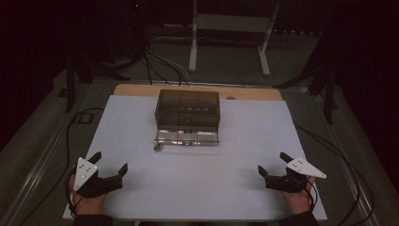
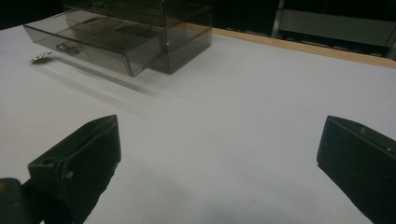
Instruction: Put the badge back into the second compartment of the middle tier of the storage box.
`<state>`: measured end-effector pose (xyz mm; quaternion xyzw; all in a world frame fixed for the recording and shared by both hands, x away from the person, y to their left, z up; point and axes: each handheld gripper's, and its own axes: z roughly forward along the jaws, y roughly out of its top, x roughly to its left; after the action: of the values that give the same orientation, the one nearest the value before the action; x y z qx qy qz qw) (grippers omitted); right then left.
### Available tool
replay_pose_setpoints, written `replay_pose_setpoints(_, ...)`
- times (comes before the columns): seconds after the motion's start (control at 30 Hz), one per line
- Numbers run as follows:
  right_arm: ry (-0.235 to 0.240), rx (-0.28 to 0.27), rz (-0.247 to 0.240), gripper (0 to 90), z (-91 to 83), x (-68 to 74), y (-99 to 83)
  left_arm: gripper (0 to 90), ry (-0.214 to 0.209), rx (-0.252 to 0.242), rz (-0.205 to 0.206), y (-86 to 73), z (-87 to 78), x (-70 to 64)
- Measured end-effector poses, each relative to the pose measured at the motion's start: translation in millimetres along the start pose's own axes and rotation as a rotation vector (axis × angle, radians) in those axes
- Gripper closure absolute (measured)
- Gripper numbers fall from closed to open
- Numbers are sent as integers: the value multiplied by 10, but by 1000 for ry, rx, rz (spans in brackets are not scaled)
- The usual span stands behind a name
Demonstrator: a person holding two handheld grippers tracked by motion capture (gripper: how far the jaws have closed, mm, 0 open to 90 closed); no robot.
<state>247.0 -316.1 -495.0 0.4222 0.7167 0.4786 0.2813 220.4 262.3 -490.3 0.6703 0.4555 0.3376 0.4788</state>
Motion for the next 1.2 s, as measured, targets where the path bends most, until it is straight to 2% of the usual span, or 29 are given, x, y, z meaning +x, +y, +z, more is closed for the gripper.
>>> replay_pose_setpoints(0.27, -11, -5, 1, 0, -3, 6, -2, 12, 6, 8, 22, -2, 19, -3)
replay_pose_setpoints(0.53, -11, -23, -1, 0, -20, 16, -1, 3, 32, 51, 2, 38, 9, -1)
replay_pose_setpoints(0.9, -20, -27, 9, 0, -30, 31, -10, 3, 27, 51, 6, 81, 15, -31)
replay_pose_setpoints(1.2, -25, -32, 18, 0, -32, 41, -18, 4, 6, 51, 14, 201, 79, -79)
